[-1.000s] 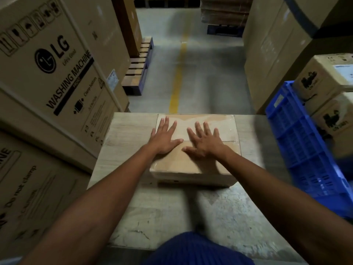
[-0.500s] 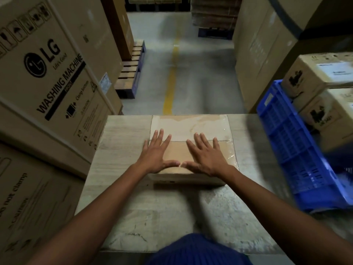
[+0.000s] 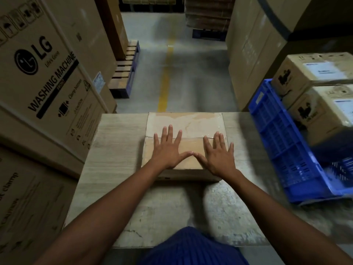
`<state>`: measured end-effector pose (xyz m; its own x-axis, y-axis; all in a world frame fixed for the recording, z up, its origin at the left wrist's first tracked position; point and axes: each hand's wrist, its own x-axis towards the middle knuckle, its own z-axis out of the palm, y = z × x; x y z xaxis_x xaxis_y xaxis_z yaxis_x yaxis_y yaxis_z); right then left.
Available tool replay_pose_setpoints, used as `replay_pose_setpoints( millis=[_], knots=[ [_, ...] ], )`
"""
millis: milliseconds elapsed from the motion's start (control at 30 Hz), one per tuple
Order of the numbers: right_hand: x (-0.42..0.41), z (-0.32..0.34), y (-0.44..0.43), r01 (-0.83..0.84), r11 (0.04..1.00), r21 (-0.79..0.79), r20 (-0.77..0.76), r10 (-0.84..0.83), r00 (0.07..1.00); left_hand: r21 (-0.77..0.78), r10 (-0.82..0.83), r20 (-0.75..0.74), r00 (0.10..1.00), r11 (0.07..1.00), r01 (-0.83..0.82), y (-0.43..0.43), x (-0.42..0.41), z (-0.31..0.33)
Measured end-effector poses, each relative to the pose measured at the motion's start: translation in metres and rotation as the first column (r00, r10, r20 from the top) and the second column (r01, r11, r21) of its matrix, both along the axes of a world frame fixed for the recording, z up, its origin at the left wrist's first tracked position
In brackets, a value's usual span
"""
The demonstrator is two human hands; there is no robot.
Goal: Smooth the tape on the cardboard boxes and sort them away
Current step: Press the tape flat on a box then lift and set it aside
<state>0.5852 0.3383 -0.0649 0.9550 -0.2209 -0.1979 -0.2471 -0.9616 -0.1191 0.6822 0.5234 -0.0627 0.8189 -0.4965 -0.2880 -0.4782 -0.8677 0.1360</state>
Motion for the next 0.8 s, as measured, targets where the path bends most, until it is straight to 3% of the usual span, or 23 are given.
replay_pose_setpoints(
  millis=[167,300,433,533,633,800],
  knots=[
    [0.014,0.011,-0.006,0.006,0.999,-0.048,0.029,-0.004,1.0,0.01,-0.061,0.072,0.996,0.998,0.06,-0.006,0.012,0.006],
    [0.034,0.015,-0.016,-0.019,1.0,0.022,0.023,0.018,1.0,-0.021,0.06,0.079,0.995,0.998,-0.058,-0.004,0.031,0.003],
    [0.032,0.002,-0.014,-0.042,0.999,-0.002,0.011,0.042,0.999,0.015,0.05,0.011,0.999,0.999,-0.05,0.001,0.037,-0.003],
    [0.029,0.0,-0.013,0.016,1.0,0.027,0.08,-0.018,0.997,-0.088,0.18,0.107,0.978,0.981,-0.171,0.003,0.035,-0.004],
    [0.029,0.002,-0.011,0.175,0.978,0.109,0.124,-0.188,0.974,-0.211,0.506,0.134,0.852,0.855,-0.474,0.001,0.033,0.0],
    [0.049,0.017,-0.014,0.41,0.803,0.432,0.074,-0.484,0.872,-0.311,0.7,-0.156,0.697,0.635,-0.707,-0.009,0.05,0.025]
  ],
)
